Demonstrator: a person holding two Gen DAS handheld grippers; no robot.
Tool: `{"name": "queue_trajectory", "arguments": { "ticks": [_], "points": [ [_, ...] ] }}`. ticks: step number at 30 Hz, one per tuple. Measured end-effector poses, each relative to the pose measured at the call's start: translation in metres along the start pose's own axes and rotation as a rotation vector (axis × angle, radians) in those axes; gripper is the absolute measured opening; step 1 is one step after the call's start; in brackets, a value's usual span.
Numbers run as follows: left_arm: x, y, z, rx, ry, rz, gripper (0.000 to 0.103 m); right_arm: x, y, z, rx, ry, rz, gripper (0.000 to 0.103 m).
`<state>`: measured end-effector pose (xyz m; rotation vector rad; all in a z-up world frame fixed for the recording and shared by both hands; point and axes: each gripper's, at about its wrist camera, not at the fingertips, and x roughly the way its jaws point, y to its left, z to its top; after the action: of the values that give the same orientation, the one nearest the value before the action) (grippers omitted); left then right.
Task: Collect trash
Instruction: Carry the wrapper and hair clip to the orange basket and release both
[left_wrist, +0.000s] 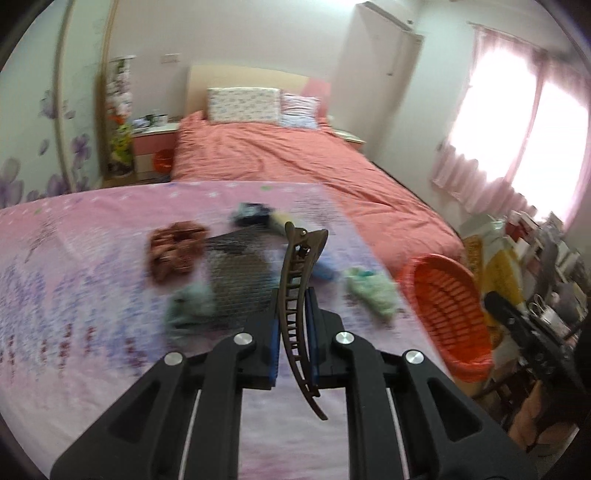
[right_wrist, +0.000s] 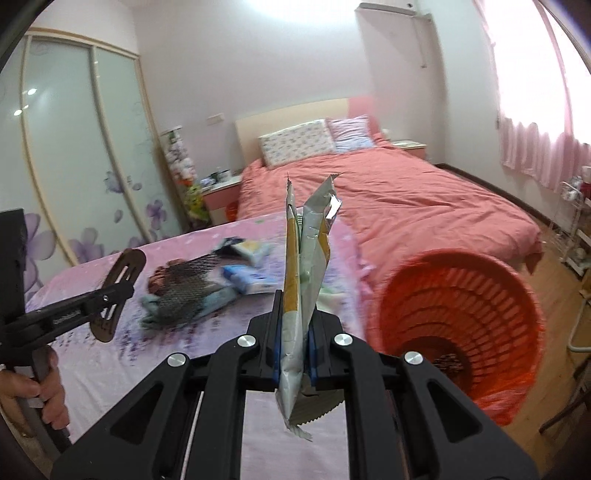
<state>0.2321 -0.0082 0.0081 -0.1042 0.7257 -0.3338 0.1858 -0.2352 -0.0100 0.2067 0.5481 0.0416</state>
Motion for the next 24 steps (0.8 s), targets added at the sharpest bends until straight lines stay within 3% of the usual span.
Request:
{"name": "queue_trajectory", "arguments": {
  "ticks": [13,24],
  "points": [
    [0.055,-0.145,0.006,0.173,0.059,-0.2,0.013,-0.008,-0.09,0.001,0.129,-0.026,-0.125,0.011],
    [0.099,-0.214,0.0,0.24,0.112,-0.289,0.013,0.007,-0.133,0.0,0.213,-0.006,-0.152,0.011]
  ]
}}
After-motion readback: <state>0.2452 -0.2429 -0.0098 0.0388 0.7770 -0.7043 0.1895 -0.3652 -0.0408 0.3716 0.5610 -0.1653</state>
